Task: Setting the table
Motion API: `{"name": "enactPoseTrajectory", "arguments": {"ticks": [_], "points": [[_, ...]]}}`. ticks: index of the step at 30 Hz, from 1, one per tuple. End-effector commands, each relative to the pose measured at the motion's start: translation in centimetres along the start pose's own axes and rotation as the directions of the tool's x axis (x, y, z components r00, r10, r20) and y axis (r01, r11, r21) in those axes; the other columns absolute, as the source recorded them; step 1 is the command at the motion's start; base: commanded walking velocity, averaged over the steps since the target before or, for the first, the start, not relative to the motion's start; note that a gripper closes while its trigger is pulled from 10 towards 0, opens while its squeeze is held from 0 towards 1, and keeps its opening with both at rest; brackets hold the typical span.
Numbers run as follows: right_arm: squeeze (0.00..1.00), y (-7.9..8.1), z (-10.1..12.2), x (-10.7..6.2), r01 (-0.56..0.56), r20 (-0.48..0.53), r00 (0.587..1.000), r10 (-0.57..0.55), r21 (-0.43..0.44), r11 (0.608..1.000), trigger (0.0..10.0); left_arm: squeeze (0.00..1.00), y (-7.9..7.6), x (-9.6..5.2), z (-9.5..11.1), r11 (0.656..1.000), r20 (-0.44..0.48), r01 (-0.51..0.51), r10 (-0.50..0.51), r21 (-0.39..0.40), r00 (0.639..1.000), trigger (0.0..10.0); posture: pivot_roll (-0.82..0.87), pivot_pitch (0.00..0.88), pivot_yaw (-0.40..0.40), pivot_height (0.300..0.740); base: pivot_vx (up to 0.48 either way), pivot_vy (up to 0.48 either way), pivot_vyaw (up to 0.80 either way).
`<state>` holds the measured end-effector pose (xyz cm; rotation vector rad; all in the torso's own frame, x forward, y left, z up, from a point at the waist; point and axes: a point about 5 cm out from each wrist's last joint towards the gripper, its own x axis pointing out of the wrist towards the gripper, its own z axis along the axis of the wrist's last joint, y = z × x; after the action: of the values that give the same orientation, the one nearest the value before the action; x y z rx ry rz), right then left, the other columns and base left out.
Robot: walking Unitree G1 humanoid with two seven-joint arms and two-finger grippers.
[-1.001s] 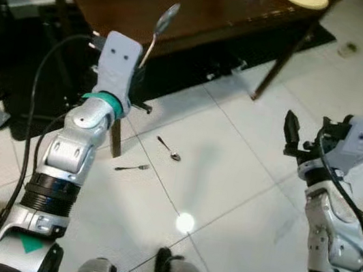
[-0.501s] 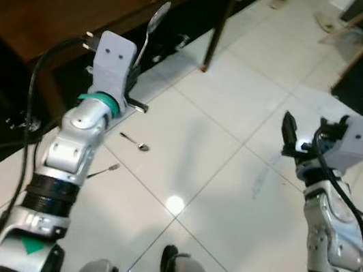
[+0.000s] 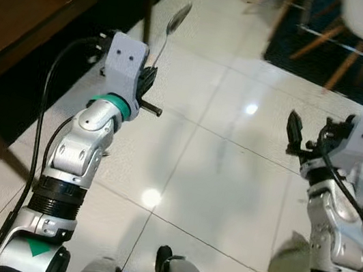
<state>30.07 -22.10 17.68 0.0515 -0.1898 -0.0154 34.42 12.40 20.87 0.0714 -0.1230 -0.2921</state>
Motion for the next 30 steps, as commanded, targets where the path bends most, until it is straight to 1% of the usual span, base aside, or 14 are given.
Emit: {"name": "enactPoseTrajectory", "arguments": {"ticks": [1,9,10,12,14,22,30], "points": [[0.00,-0.15,-0.48,-0.29,0.008,-0.019,1.000,-0.008,0.002,1.000,10.0,0.00,-0.17,-0.10,-0.18,1.000,-0.001,0.009,-0.009,-0.014,1.000,10.0,0.11,0.109,0.010,0.740,0.000,0.000,-0.80],[0.00,-0.11,-0.47,-0.29,0.009,-0.018,1.000,-0.009,0.002,1.000,10.0,0.00,-0.26,-0.09,-0.13,1.000,0.001,0.015,-0.015,-0.014,1.000,10.0,0.11,0.110,0.012,0.740,0.000,0.000,-0.80],[0.00,-0.06,-0.41,-0.28,0.008,-0.013,1.000,-0.008,0.002,1.000,10.0,0.00,-0.23,-0.09,-0.03,1.000,0.015,0.009,-0.009,-0.001,1.000,10.0,0.11,0.110,0.012,0.740,0.000,0.000,0.00],[0.00,0.10,-0.30,-0.25,0.003,-0.002,1.000,-0.003,-0.001,1.000,10.0,0.00,-0.26,-0.07,0.38,0.999,0.062,0.003,-0.005,0.043,0.998,10.0,0.11,0.110,0.012,0.740,0.424,0.000,0.00],[0.00,0.14,-0.29,-0.24,0.001,-0.001,1.000,-0.001,-0.001,1.000,10.0,0.00,-0.39,-0.04,0.43,0.999,0.067,0.007,-0.010,0.049,0.998,10.0,0.11,0.111,0.011,0.740,0.480,0.000,0.00],[0.00,0.12,-0.27,-0.20,0.002,0.000,1.000,-0.002,-0.002,1.000,10.0,0.00,-0.93,0.02,0.52,0.998,0.073,0.028,-0.032,0.052,0.997,10.0,0.11,0.109,0.011,0.740,0.480,0.000,0.00],[0.00,0.08,-0.32,-0.22,0.003,-0.001,1.000,-0.003,-0.004,1.000,10.0,0.00,-1.15,0.06,0.45,0.998,0.080,0.039,-0.043,0.053,0.996,10.0,0.11,0.108,0.011,0.740,0.480,0.000,0.00]]}}
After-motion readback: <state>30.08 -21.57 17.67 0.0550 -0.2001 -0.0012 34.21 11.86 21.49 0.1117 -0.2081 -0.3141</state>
